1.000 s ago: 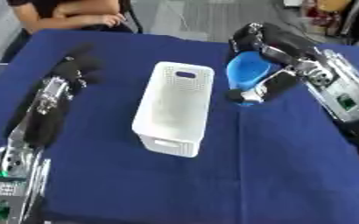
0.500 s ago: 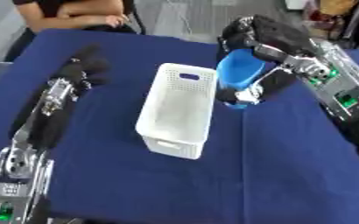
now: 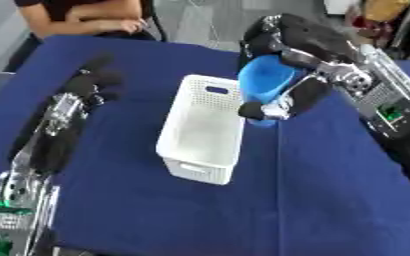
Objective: Pick up objects on the table and place them in the box.
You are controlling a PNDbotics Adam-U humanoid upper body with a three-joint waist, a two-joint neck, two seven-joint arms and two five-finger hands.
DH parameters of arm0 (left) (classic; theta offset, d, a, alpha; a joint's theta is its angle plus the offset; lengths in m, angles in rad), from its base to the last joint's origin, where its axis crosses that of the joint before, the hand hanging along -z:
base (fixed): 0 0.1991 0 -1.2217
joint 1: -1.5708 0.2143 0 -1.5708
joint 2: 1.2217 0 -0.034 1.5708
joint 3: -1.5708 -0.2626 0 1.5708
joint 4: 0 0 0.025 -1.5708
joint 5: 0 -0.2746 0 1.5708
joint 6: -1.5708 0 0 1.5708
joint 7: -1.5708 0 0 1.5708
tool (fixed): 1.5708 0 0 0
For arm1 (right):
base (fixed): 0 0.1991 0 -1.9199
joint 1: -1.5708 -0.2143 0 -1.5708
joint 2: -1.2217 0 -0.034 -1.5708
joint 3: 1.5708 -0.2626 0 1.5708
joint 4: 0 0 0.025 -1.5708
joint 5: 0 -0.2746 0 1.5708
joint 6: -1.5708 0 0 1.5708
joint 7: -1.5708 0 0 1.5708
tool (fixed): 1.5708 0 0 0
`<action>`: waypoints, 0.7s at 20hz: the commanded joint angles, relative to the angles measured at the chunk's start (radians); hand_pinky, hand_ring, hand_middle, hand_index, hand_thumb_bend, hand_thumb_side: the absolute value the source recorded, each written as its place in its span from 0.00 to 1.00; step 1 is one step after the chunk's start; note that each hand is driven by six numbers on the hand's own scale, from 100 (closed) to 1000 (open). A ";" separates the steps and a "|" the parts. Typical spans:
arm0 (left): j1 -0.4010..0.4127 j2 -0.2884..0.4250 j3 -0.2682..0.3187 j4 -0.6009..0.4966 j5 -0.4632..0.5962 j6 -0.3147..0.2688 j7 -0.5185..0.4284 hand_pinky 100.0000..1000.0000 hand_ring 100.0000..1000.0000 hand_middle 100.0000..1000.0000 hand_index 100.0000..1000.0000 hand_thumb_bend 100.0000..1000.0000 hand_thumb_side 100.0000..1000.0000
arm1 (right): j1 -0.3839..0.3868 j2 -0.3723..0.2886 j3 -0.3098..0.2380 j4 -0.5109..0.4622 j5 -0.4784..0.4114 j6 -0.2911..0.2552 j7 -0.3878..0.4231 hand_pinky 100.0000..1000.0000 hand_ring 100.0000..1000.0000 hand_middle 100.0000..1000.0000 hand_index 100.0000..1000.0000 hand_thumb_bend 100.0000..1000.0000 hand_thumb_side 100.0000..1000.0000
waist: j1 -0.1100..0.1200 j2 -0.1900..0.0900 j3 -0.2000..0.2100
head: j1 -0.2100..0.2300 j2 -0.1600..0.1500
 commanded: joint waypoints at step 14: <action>-0.071 -0.009 -0.057 -0.013 0.010 0.000 -0.069 0.79 0.86 1.00 0.79 0.00 1.00 | -0.019 -0.025 -0.039 0.065 0.080 0.002 -0.024 0.03 0.13 0.21 0.45 0.43 0.69 | -0.052 0.068 0.083 | -0.082 -0.083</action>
